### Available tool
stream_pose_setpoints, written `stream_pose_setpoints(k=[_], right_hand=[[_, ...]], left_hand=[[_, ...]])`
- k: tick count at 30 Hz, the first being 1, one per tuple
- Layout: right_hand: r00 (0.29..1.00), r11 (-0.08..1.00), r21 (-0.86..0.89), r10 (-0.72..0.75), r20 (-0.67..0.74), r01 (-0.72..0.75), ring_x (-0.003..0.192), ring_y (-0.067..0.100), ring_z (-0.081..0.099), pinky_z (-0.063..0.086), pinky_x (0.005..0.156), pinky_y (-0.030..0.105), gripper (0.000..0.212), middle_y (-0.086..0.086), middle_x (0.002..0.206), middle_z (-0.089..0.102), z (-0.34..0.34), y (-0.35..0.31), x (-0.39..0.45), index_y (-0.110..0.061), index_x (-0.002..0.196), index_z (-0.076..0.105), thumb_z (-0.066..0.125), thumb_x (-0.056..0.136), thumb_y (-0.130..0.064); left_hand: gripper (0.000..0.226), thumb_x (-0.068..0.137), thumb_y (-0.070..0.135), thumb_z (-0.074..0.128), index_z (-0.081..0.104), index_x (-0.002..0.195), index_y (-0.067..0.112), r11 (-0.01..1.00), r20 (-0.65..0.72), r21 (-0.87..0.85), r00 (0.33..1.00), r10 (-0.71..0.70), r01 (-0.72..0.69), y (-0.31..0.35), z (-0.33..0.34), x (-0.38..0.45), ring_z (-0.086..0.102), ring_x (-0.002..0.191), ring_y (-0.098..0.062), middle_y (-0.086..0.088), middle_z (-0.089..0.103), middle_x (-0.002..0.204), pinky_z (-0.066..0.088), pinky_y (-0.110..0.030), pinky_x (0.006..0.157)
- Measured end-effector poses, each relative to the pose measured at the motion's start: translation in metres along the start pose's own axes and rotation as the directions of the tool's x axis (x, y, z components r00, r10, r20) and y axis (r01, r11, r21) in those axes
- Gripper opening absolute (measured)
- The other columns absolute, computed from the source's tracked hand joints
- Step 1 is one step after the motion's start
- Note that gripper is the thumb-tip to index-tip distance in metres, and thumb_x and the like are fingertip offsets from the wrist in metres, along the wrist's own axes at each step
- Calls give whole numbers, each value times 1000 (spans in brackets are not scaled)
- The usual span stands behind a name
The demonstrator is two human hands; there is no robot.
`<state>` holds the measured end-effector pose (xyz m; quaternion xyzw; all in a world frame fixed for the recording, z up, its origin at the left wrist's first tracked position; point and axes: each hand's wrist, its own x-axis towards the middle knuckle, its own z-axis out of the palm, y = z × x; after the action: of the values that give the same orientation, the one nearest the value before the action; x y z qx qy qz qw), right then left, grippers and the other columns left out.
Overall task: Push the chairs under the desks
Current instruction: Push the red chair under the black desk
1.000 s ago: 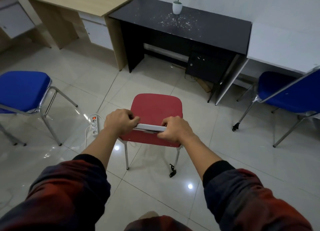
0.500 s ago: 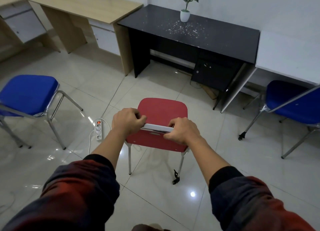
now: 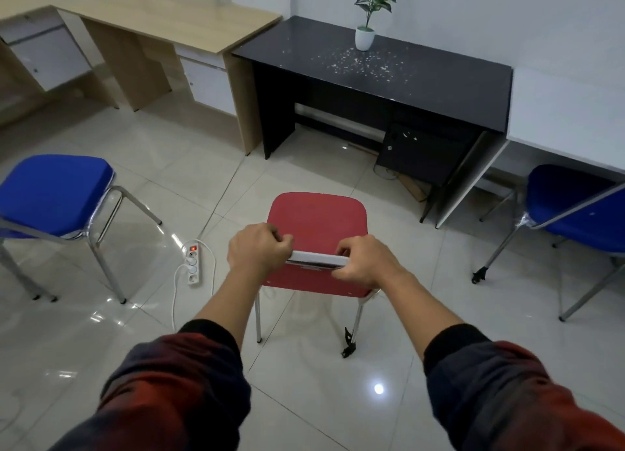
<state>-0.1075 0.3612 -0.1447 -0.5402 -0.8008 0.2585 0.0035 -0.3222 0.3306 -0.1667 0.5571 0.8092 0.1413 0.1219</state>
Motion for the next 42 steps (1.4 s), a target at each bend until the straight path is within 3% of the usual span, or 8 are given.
stream_pose_setpoints(k=[6, 13, 19, 23, 34, 42], right_hand=[[999, 999, -37, 5, -36, -6, 72, 13, 62, 51, 63, 28, 32, -9, 77, 68, -16, 20, 20, -27, 92, 74, 71, 65, -43], [992, 999, -15, 40, -120, -42, 71, 16, 62, 43, 61, 25, 32, -8, 73, 67, -9, -3, 38, -26, 87, 72, 70, 65, -48], [991, 999, -6, 35, -132, -36, 67, 19, 61, 53, 64, 29, 35, -7, 70, 62, 8, -35, 55, -23, 84, 68, 66, 65, -53], [992, 999, 35, -11, -126, 16, 65, 20, 54, 38, 60, 26, 33, -4, 73, 60, 18, -67, 80, -20, 89, 68, 69, 72, -47], [983, 998, 60, 42, -181, -31, 74, 23, 60, 44, 66, 30, 32, -3, 78, 67, 0, -62, 146, -23, 90, 73, 70, 67, -46], [989, 991, 38, 129, -67, -126, 80, 25, 61, 46, 68, 31, 36, -3, 85, 67, 0, -89, 168, -26, 96, 70, 67, 69, -49]], left_hand=[[39, 74, 52, 42, 48, 54, 19, 993, -103, -73, 991, 89, -97, 18, 7, 14, 49, 51, -18, 4, 50, 52, 34, -26, 52], [43, 73, 55, 42, 61, 61, 18, 984, -81, -7, 981, 178, -179, -4, -5, 51, 57, 59, -21, 4, 58, 58, 46, -31, 58], [42, 72, 54, 43, 63, 63, 18, 979, -56, 7, 978, 203, -202, -35, -15, 77, 55, 61, -22, 2, 59, 59, 36, -27, 54], [41, 69, 52, 41, 66, 70, 20, 984, -45, 53, 984, 171, -168, -67, -28, 111, 57, 69, -25, 1, 62, 66, 31, -28, 55], [38, 68, 48, 42, 66, 68, 18, 982, -89, 30, 978, 191, -189, -61, -23, 179, 54, 65, -27, 2, 57, 61, 32, -29, 57], [38, 68, 49, 42, 64, 66, 19, 973, -41, 14, 972, 231, -230, -77, -36, 200, 52, 65, -23, 4, 55, 61, 28, -26, 53]])
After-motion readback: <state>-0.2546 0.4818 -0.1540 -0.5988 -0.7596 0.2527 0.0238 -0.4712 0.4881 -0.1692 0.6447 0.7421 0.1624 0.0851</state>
